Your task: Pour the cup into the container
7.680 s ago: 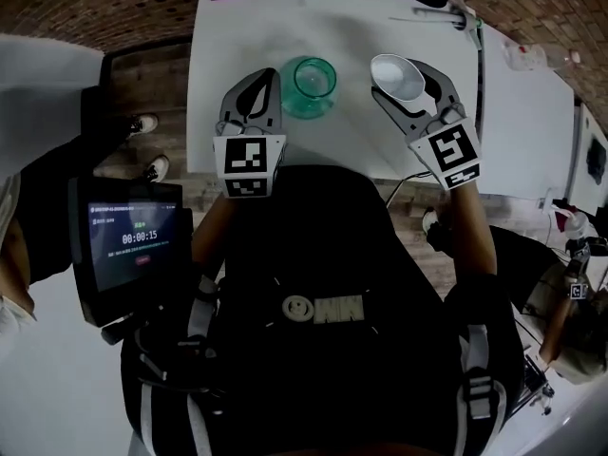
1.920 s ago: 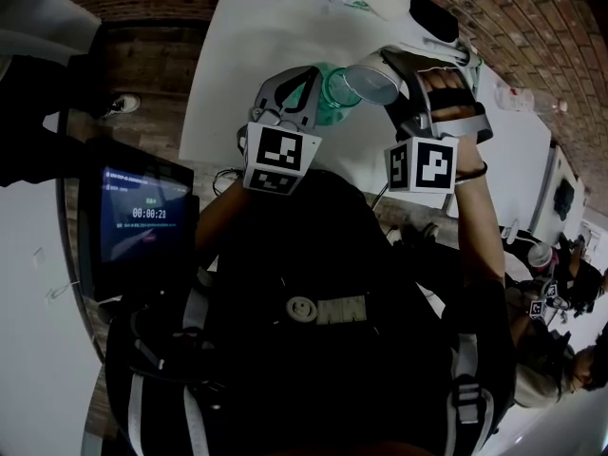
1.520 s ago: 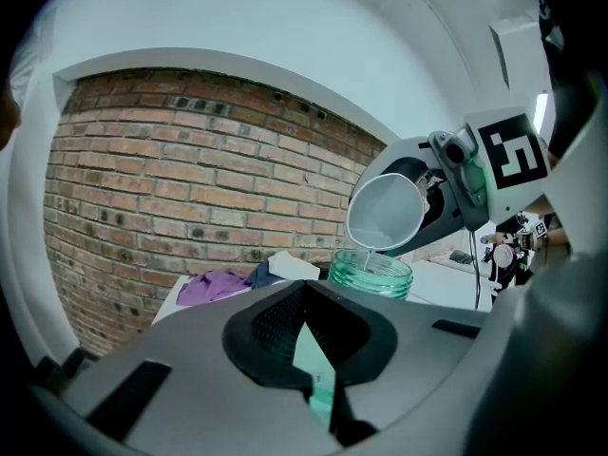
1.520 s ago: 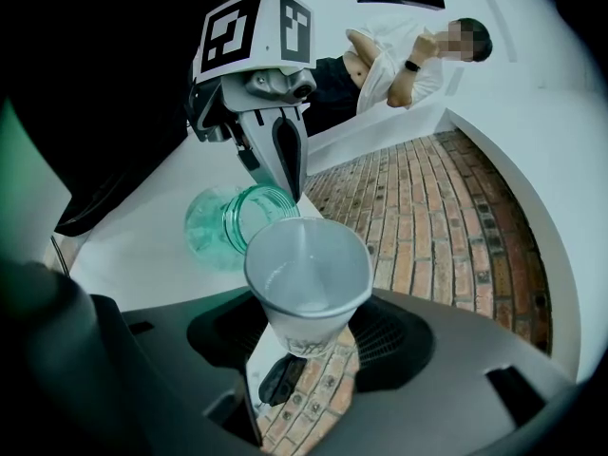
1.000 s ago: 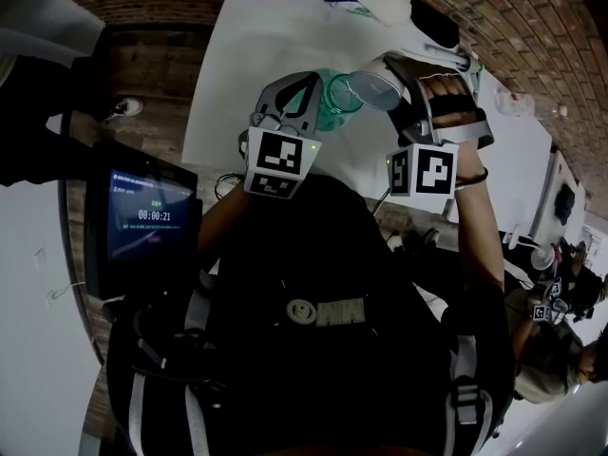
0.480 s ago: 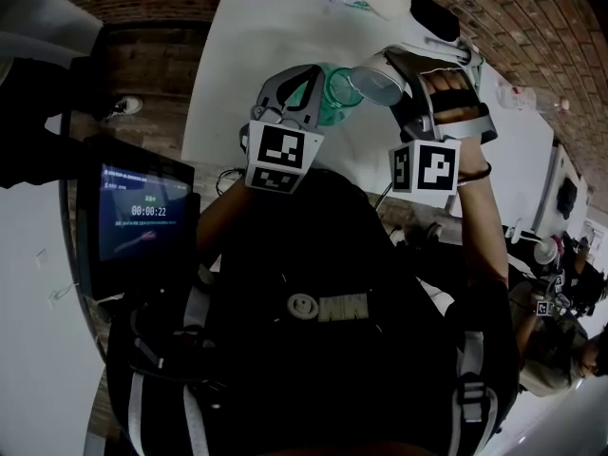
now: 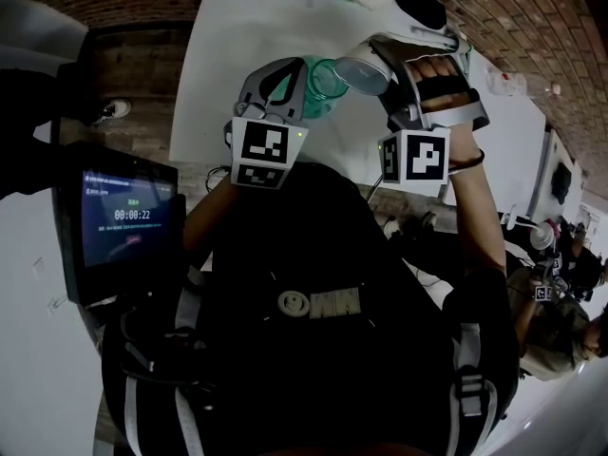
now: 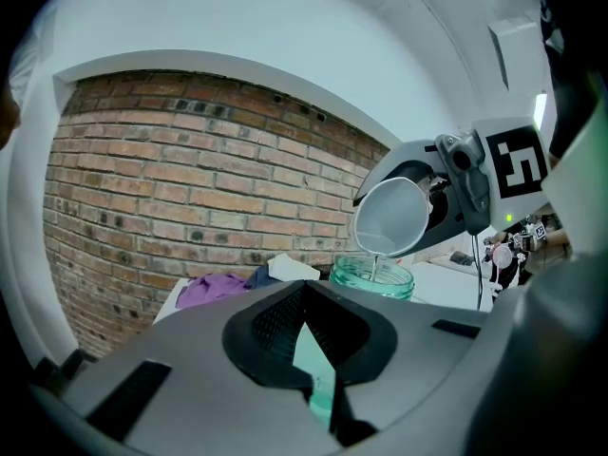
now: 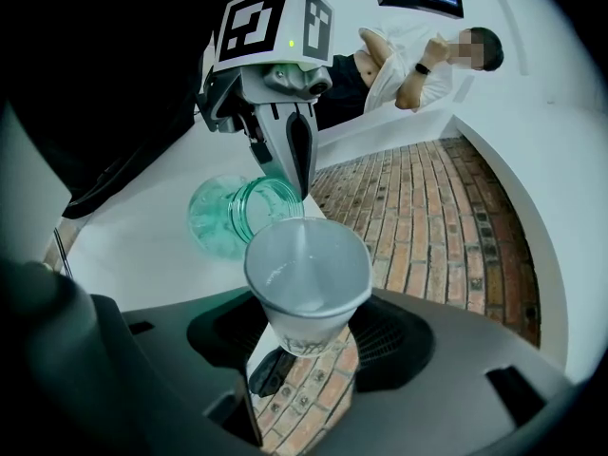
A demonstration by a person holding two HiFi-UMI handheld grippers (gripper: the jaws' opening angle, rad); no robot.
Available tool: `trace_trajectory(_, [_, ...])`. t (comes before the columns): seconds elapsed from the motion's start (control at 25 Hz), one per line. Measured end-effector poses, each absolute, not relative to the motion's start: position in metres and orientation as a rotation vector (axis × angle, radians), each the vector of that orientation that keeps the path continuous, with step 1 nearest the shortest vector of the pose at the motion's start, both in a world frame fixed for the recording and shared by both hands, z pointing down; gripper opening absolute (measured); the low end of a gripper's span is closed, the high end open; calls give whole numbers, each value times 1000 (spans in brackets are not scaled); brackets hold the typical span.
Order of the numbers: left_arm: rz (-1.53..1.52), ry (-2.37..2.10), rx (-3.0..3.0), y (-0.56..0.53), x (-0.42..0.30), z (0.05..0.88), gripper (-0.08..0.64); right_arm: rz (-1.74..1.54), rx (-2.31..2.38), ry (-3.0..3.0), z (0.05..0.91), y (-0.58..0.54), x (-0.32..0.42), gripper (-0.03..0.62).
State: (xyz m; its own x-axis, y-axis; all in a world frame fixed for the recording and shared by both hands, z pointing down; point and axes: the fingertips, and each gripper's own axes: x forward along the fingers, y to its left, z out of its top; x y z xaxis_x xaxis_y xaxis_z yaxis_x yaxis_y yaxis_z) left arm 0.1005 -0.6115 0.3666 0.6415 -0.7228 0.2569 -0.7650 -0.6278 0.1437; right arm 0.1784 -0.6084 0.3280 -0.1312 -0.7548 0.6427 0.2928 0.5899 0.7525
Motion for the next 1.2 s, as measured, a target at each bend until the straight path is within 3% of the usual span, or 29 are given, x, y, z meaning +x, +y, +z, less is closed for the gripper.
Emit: trace_trajectory(1.2, [232,-1224,2594,-613,100,366,-3,-1024,351,-1366,328,-606,172,270])
